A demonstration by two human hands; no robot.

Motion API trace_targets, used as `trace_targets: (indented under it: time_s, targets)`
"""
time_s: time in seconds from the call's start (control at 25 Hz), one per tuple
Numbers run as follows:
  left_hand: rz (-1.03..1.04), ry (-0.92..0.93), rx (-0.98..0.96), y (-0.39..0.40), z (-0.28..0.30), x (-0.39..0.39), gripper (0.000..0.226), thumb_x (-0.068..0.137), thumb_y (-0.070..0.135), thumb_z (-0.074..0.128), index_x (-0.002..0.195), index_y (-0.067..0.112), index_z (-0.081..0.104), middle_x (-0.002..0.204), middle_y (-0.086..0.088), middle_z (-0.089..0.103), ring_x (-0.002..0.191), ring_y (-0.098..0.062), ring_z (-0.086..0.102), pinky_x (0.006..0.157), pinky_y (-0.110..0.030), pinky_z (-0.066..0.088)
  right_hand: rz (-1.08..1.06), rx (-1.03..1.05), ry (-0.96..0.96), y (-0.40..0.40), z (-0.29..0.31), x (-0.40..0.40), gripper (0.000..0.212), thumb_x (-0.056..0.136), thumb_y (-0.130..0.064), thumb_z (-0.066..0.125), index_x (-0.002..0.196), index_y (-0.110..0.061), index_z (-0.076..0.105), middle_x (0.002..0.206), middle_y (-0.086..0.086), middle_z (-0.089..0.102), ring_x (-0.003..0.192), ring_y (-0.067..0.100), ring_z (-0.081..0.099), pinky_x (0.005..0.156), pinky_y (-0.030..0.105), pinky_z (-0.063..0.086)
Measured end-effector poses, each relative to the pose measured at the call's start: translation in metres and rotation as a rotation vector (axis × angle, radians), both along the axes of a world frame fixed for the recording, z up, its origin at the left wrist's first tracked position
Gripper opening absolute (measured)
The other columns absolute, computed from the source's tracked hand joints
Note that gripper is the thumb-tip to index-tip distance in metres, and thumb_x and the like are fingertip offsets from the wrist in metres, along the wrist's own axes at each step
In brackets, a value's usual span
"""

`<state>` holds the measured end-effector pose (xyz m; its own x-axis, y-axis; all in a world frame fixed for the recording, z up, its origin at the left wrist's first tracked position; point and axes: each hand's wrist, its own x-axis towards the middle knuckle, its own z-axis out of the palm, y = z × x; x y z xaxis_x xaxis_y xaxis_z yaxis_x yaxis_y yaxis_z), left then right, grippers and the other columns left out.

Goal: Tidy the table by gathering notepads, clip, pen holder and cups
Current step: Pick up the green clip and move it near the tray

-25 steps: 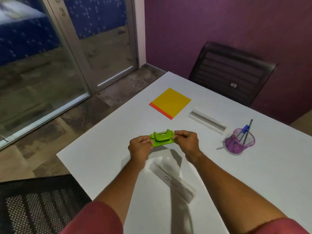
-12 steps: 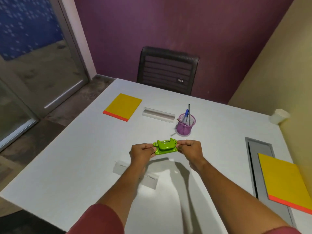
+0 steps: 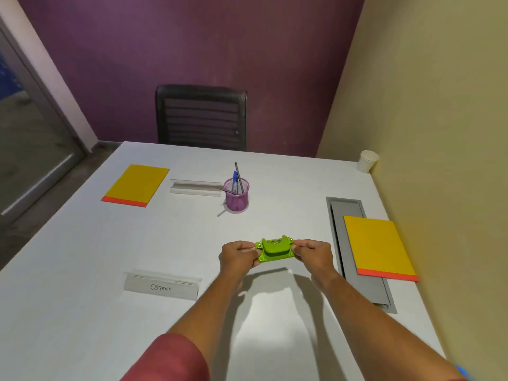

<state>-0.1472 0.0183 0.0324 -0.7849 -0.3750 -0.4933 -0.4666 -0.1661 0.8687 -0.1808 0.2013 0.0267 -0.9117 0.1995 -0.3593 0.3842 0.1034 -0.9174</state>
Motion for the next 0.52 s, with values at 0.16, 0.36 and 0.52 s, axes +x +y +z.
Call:
trace_targets:
  time_s: [0.16,0.36,0.52]
  targets:
    - [-0.08,-0.036,-0.006,0.065,-0.005,0.009,0.021,0.077,-0.003,0.074,0.097,0.0,0.069,0.097,-0.018,0.071,0.072,-0.022,0.071,0.072,-0.033,0.062,-0.063,0.01,0.006,0.061,-0.007,0.021,0.015,0.081,0.004,0.069,0.088,-0.006,0.078,0.088,0.014,0.076,0.089,0.027,0.07,0.09,0.041,0.057]
    - [-0.16,-0.079,0.017,0.135,-0.01,0.019,0.023,0.08,-0.006,0.068,0.103,-0.005,0.064,0.108,-0.025,0.067,0.079,-0.031,0.07,0.081,-0.043,0.06,-0.125,0.039,0.013,0.126,-0.008,0.038,0.015,0.082,0.001,0.07,0.095,-0.001,0.077,0.085,0.011,0.074,0.083,0.024,0.068,0.081,0.036,0.058]
    - [-0.168,-0.087,0.009,0.18,-0.008,0.027,0.024,0.082,-0.008,0.064,0.105,-0.003,0.062,0.111,-0.024,0.064,0.095,-0.036,0.07,0.083,-0.046,0.06,-0.122,0.105,0.013,0.165,-0.009,0.051,0.016,0.084,-0.005,0.07,0.098,-0.008,0.077,0.082,-0.001,0.07,0.075,0.011,0.062,0.062,0.013,0.045]
